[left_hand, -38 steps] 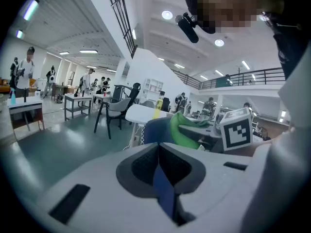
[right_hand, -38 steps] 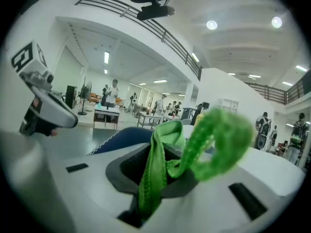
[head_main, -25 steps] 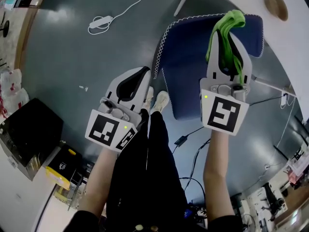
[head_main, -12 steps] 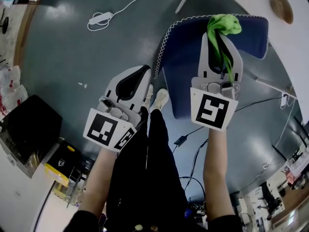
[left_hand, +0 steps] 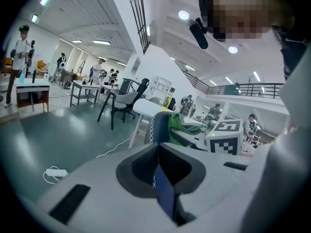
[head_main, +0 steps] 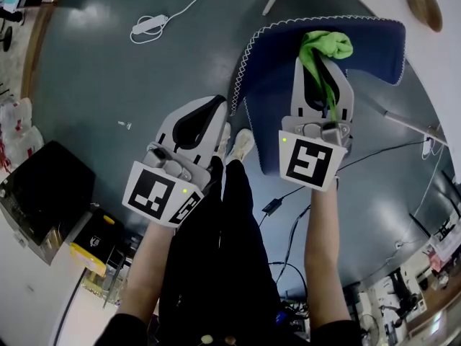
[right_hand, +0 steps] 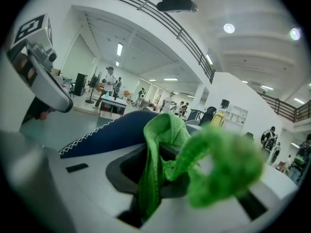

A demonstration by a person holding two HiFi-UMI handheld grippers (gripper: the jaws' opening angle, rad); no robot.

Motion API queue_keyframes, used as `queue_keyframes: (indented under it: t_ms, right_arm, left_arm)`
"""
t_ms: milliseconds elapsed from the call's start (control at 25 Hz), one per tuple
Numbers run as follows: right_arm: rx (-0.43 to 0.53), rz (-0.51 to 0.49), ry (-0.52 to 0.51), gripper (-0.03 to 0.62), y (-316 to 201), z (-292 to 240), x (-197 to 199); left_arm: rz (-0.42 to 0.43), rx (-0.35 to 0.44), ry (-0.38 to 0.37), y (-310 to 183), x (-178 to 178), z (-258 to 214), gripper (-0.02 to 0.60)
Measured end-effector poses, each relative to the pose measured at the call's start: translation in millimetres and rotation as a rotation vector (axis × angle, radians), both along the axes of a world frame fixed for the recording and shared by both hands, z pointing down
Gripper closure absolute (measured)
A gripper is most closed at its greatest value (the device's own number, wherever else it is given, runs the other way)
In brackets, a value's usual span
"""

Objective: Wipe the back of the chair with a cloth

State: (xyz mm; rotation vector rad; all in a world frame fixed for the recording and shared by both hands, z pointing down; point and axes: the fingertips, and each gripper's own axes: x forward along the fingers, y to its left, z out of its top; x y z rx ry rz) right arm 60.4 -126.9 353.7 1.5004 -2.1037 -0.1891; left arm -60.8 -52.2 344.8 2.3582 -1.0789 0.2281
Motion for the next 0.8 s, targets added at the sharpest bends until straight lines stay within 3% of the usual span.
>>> queue_keyframes:
  t_ms: [400, 560, 800]
  right_arm:
    - [-0.064, 0.000, 0.054, 0.539, 11.7, 50.0, 0.5]
    - [-0.098, 0.021, 0.025, 0.539, 17.8, 77.2, 1.8]
    - [-0.058, 0.016, 0.051, 0.539, 20.6, 91.1, 1.7]
  left_arm:
    - [0.010, -0.011, 0.001, 1.6, 1.9, 6.9, 0.574]
    - [0.012, -0.015, 0.001, 2.8, 1.5, 12.8, 0.574]
    - [0.009, -0.028, 0.000, 6.6, 0.5, 22.3, 0.574]
